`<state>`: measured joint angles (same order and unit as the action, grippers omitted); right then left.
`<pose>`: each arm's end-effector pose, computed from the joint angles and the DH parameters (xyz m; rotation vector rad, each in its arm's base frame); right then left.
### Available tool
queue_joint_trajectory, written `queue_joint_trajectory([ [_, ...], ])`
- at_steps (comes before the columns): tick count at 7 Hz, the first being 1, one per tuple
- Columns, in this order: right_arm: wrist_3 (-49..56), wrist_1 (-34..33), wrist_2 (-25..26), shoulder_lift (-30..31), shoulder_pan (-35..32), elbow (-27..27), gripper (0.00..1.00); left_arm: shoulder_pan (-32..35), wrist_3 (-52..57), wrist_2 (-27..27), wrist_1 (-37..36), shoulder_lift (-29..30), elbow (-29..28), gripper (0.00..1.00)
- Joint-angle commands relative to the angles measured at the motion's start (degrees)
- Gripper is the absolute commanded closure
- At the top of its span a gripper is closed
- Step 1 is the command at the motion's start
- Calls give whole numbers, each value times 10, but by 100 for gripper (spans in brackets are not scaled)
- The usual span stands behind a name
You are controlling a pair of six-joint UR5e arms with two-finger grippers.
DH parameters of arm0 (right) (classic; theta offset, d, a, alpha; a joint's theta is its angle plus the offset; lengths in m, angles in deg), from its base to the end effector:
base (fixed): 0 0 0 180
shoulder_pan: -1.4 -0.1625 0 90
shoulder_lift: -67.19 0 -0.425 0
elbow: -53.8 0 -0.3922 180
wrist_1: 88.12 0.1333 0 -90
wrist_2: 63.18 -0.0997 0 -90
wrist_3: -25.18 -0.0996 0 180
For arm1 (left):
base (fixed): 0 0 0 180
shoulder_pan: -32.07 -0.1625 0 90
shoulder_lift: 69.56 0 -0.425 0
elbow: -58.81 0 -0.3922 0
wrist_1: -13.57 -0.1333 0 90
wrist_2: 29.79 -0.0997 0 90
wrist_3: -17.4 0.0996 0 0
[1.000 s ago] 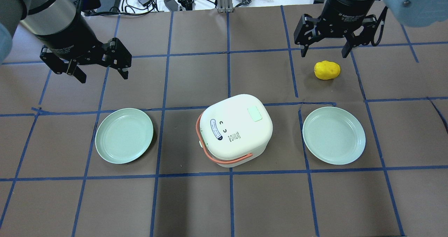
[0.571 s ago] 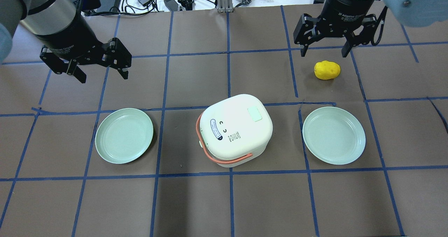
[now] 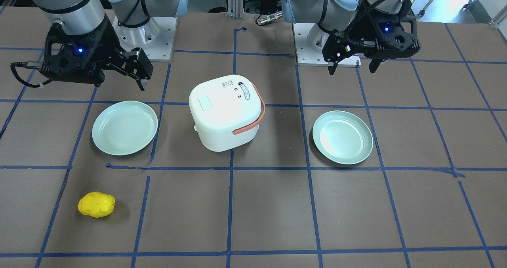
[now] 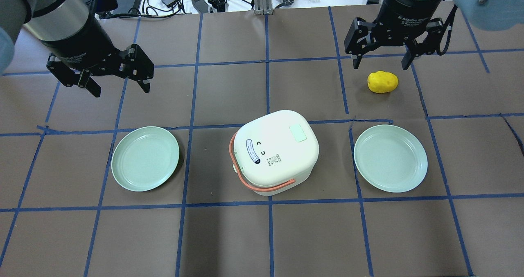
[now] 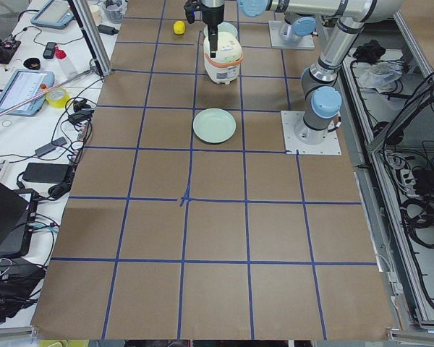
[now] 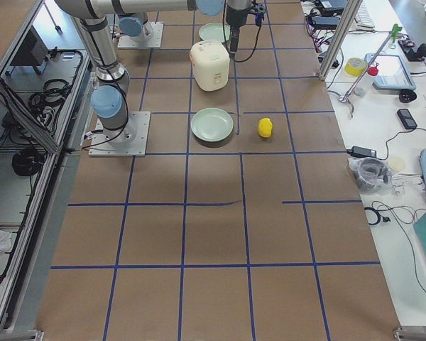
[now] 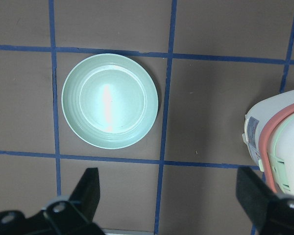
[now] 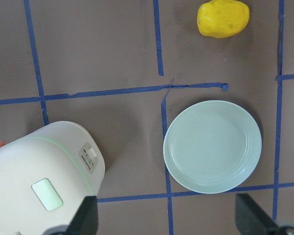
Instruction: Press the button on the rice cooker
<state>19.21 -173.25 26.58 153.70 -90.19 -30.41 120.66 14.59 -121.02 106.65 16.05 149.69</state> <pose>0.1479 -0.5090 0.4985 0.1201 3.1373 0.0707 -0.1198 -0.4625 0.5114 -0.1150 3.1181 -0.0121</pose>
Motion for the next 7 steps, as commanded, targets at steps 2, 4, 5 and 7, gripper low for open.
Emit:
queue_joint_trajectory([
  [2,0,1,0,0,0,-2,0,0,0,0,0,0,0,0],
  [4,0,3,2,-1,1,-3,0,0,0,0,0,0,0,0],
  [5,0,7,1,-1,0,-3,0,0,0,0,0,0,0,0],
  [7,-3,6,-6,-2,-1,-3,0,0,0,0,0,0,0,0],
])
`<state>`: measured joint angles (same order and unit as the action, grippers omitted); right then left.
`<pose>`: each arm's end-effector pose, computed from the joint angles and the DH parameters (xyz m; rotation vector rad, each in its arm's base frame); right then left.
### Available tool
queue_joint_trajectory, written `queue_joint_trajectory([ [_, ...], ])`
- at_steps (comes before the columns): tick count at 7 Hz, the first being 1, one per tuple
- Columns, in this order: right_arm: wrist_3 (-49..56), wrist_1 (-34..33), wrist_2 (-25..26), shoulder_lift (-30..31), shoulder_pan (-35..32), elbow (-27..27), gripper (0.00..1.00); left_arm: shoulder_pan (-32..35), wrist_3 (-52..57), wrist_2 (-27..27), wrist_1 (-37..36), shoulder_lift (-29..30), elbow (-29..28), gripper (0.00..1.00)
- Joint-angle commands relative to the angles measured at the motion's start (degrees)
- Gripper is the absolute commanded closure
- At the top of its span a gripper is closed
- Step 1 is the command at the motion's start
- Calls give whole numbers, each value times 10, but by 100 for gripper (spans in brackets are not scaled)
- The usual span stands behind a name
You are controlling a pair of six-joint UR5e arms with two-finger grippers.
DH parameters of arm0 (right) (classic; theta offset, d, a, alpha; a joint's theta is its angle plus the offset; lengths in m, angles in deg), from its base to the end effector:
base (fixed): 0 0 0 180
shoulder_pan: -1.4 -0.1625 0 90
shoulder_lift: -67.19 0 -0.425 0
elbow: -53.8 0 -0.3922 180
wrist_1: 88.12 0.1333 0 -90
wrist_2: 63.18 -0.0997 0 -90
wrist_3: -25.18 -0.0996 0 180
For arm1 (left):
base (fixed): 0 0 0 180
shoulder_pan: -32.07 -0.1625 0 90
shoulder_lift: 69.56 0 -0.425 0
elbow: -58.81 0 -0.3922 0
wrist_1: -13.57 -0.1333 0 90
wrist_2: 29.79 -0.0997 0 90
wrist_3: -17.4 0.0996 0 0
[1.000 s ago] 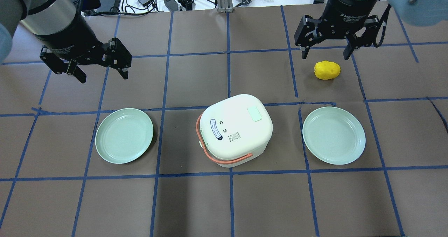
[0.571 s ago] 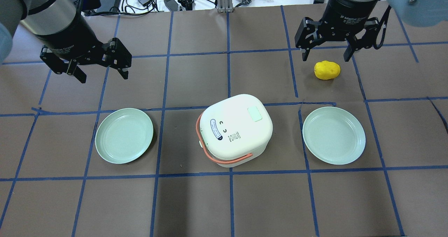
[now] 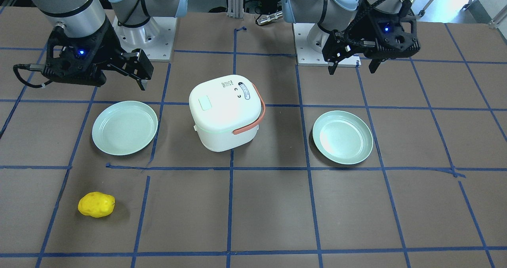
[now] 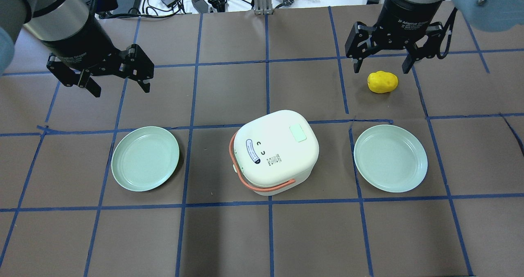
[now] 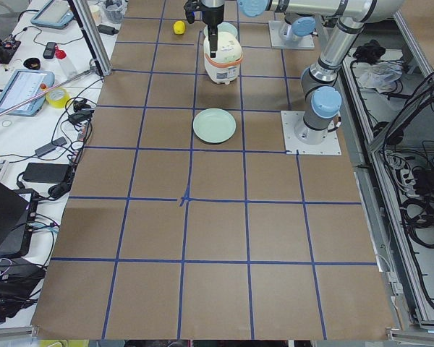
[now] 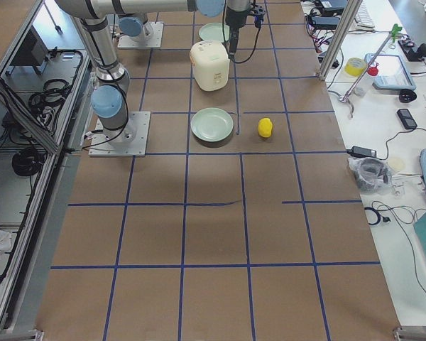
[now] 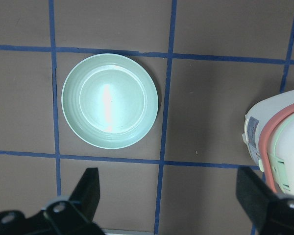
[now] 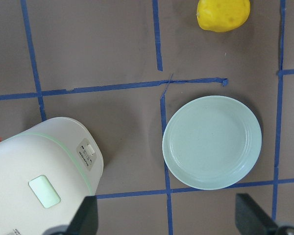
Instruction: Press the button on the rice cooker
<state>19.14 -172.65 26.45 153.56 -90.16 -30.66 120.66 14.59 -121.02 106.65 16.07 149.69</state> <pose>0.1478 -0.5084 0.4941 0.1230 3.1353 0.0980 -0.1198 -0.4626 0.5113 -0.1150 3.1181 -0.0116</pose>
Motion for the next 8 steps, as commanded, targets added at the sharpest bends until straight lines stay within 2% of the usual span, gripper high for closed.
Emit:
queue_joint_trajectory([
  [1,-1,-7,-8,-1,-3,-3,0,0,0,0,0,0,0,0],
  [2,1,-9,-9,-2,-4,-4,6,0,0,0,0,0,0,0],
  [3,-2,-6,-9,-2,-8,-4,41,0,0,0,0,0,0,0],
  [4,-5,-2,-9,-2,-16,-5,56,0,0,0,0,0,0,0],
  [6,-11,-7,-43,-6,-28,-6,60,0,0,0,0,0,0,0],
  [8,-62,-8,-43,-9,-61,-14,74,0,0,0,0,0,0,0],
])
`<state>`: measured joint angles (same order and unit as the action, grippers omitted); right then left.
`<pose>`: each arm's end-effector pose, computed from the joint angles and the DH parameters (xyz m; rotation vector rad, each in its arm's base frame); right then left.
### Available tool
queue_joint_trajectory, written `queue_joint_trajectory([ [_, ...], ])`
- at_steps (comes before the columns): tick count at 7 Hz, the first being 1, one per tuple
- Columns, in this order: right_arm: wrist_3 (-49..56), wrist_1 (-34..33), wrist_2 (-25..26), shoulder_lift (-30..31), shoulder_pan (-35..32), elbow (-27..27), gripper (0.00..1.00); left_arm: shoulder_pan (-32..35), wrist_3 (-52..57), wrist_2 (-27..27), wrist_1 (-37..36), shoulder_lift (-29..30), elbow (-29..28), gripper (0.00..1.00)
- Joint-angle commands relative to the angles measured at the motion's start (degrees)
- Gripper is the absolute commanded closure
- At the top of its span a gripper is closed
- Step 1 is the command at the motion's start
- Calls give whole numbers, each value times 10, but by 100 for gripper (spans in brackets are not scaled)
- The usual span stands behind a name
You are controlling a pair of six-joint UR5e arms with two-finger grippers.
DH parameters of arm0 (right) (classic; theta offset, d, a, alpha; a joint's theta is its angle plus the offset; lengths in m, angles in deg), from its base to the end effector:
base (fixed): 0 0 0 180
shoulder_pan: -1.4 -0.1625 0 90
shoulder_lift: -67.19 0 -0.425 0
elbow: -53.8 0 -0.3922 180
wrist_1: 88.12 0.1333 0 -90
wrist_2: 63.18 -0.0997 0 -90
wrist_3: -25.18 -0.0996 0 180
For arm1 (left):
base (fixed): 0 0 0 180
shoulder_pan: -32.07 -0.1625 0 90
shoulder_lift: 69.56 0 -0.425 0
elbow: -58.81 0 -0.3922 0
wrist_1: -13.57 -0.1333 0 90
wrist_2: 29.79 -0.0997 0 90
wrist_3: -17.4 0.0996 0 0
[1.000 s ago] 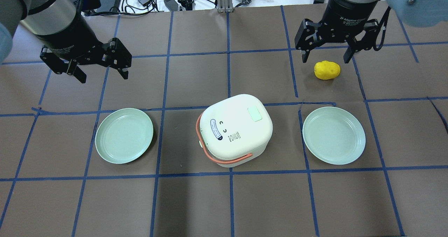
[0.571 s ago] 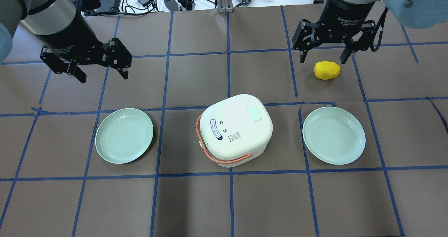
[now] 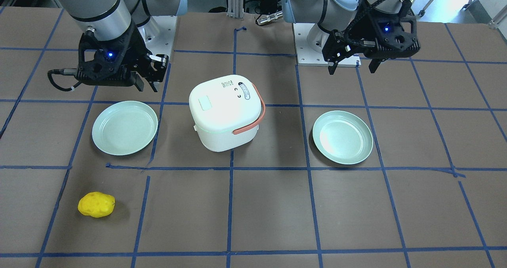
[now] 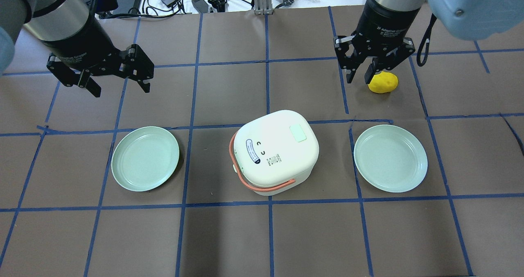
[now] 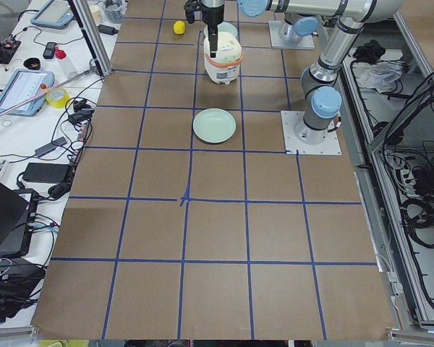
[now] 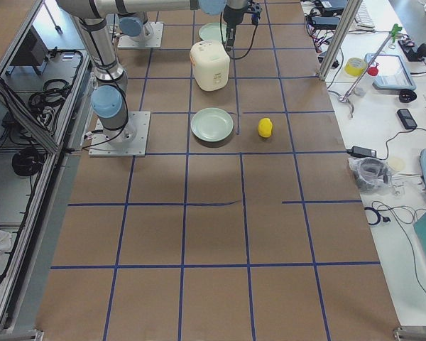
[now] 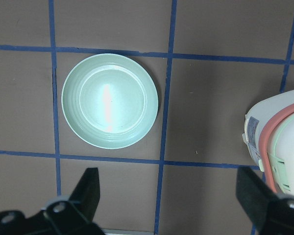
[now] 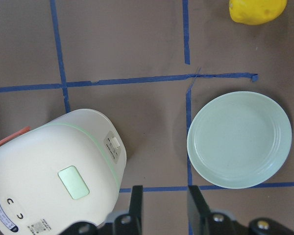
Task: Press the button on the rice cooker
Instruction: 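Move the right gripper over the rice cooker's green lid button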
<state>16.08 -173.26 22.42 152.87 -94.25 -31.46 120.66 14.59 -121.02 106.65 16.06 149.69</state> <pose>0.1910 -0.4995 0.4824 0.0971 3.0710 0.1333 -0.1198 -0.4625 0.5114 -0.1150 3.1181 -0.0118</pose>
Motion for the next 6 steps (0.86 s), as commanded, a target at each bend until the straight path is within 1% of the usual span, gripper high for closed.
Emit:
queue_joint_trajectory([
  [1,-56,-3,-2,-2,-35,-15,77,0,0,0,0,1,0,0],
  [2,-56,-3,-3,-6,-43,-19,82,0,0,0,0,0,0,0],
  [3,-56,-2,-4,-7,-46,-21,90,0,0,0,0,0,0,0],
  [4,-57,-2,-19,-7,-55,-31,95,0,0,0,0,0,0,0],
  [6,-62,-18,-20,-17,-76,-46,97,0,0,0,0,0,0,0],
])
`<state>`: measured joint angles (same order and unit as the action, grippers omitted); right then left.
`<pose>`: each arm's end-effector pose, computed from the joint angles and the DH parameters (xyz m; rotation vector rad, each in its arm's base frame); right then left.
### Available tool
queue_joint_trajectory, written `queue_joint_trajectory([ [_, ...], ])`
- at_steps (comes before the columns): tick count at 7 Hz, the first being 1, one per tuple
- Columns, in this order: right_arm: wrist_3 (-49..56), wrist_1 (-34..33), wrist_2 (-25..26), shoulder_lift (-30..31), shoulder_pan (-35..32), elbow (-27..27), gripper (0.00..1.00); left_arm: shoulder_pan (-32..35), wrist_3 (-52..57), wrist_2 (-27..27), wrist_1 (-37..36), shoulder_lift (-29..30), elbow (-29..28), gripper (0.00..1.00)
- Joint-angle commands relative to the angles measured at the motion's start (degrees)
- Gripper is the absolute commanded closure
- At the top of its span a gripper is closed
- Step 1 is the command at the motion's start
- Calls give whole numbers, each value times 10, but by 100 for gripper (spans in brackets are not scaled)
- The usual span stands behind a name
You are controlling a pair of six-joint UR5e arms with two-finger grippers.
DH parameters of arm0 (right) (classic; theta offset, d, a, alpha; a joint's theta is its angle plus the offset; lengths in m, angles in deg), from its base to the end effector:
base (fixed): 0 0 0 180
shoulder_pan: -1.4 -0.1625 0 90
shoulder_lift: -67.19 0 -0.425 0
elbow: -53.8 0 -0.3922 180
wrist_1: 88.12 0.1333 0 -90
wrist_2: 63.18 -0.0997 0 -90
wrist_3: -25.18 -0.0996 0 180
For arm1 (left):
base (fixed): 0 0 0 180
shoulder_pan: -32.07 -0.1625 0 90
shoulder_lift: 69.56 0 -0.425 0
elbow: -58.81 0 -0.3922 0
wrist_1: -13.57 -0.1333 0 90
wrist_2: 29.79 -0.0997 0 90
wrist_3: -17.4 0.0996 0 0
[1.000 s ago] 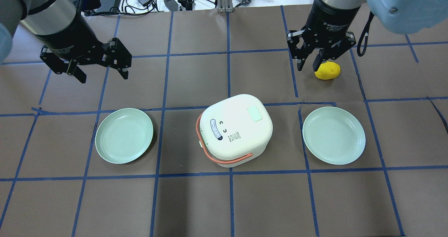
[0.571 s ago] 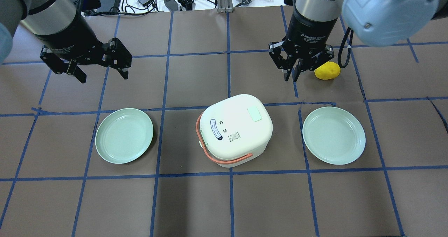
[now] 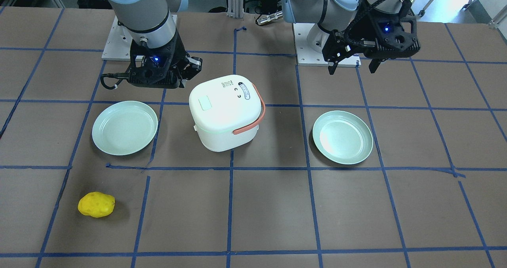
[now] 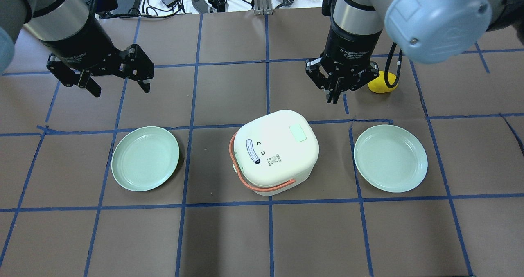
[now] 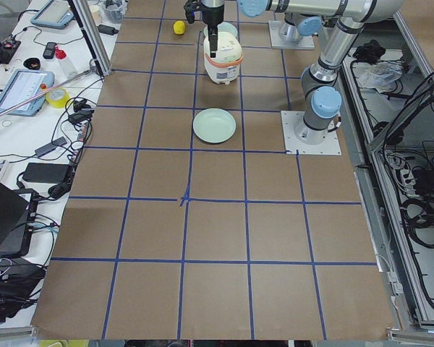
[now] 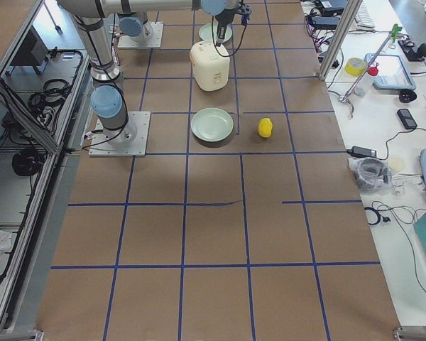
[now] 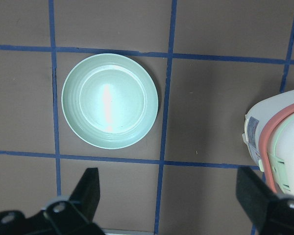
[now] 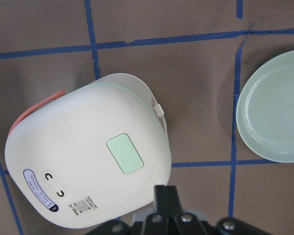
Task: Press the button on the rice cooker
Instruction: 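Move the right gripper over the rice cooker's green lid button, then press down on the green lid button with the closed right gripper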
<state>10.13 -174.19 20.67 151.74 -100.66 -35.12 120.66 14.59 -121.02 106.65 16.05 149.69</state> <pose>0.2486 -0.4743 0.4433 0.0918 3.0595 0.2544 -0.1198 -0.4625 0.5114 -0.1150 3.1181 -0.0121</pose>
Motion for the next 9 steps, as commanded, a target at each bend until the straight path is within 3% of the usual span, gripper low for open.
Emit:
queue_joint_trajectory([
  [1,-2,-22,-7,-16,-22,-22,98,0,0,0,0,0,0,0],
  [9,-2,-75,-10,-40,-32,-57,97,0,0,0,0,0,0,0],
])
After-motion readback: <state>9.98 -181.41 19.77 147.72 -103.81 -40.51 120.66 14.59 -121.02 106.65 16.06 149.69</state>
